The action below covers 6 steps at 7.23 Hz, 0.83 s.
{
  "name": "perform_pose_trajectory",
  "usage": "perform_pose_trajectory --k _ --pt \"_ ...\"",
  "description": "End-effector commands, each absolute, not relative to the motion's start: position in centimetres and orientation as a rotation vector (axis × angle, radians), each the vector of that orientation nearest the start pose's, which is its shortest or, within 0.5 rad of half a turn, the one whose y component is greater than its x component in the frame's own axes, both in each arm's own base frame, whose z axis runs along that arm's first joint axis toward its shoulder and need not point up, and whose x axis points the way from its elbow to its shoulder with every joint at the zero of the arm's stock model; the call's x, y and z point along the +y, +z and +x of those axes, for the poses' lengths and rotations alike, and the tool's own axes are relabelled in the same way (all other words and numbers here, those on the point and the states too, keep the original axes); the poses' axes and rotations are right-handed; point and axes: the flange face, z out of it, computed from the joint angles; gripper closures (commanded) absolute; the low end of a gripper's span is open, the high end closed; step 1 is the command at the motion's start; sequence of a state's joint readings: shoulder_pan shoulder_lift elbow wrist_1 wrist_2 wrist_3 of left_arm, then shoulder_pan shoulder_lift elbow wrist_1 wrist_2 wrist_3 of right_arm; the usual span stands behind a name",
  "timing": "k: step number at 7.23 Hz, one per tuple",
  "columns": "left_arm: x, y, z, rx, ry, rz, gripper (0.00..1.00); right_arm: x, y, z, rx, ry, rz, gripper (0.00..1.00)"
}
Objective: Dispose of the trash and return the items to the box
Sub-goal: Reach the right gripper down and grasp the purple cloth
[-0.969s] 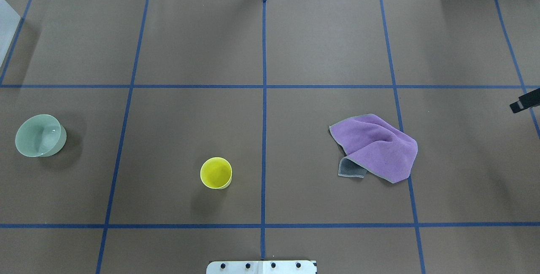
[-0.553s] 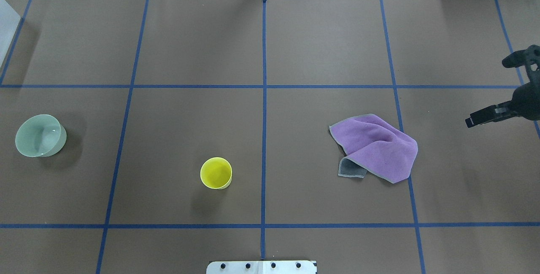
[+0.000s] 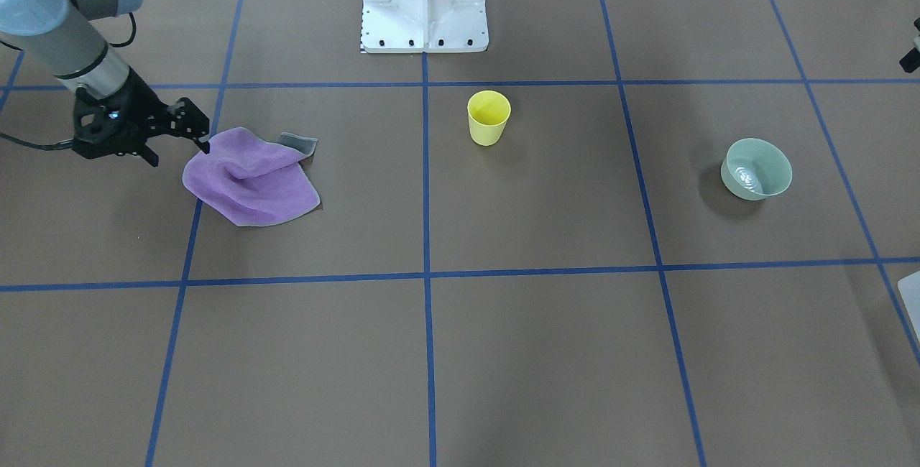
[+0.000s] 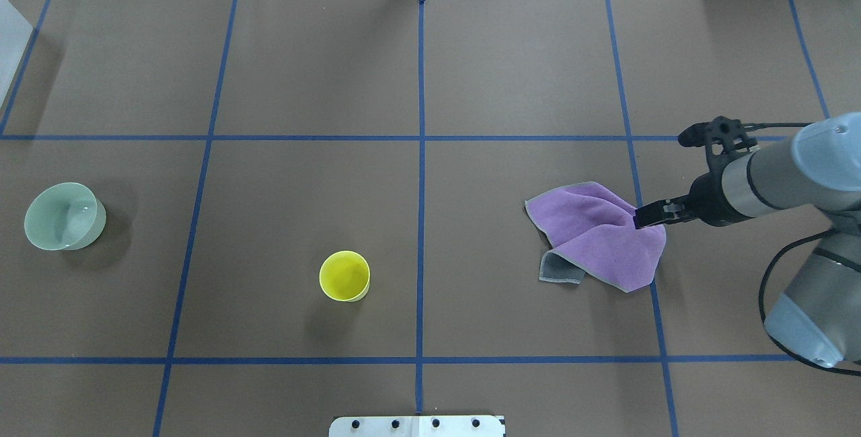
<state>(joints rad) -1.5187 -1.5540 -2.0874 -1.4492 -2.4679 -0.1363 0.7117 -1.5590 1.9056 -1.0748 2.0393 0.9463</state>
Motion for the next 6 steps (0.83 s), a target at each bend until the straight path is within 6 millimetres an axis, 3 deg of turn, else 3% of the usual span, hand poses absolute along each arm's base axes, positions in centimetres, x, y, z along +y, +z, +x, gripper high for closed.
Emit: perform_pose_trajectory --k 1,2,3,4,6 --pt "-45.7 41.8 -3.2 0.912 0.096 0.274 0.02 -39.5 43.3 -36.1 -0.918 -0.129 0.171 0.11" --pt "-44.9 41.3 -3.2 0.912 0.100 0.283 0.02 -39.8 44.4 -37.4 -0.902 -0.142 0.157 0.14" --pt "-44.6 40.8 -3.2 0.914 0.101 0.289 0.02 -40.2 44.6 -37.9 -0.902 -0.143 0.158 0.30" --pt "-44.6 40.8 -3.2 0.920 0.100 0.286 0.02 -40.0 45.3 -37.3 -0.892 -0.138 0.153 0.99" --pt "-44.7 40.9 -3.1 0.920 0.100 0.282 0.02 -39.9 44.8 -37.3 -0.909 -0.147 0.143 1.00"
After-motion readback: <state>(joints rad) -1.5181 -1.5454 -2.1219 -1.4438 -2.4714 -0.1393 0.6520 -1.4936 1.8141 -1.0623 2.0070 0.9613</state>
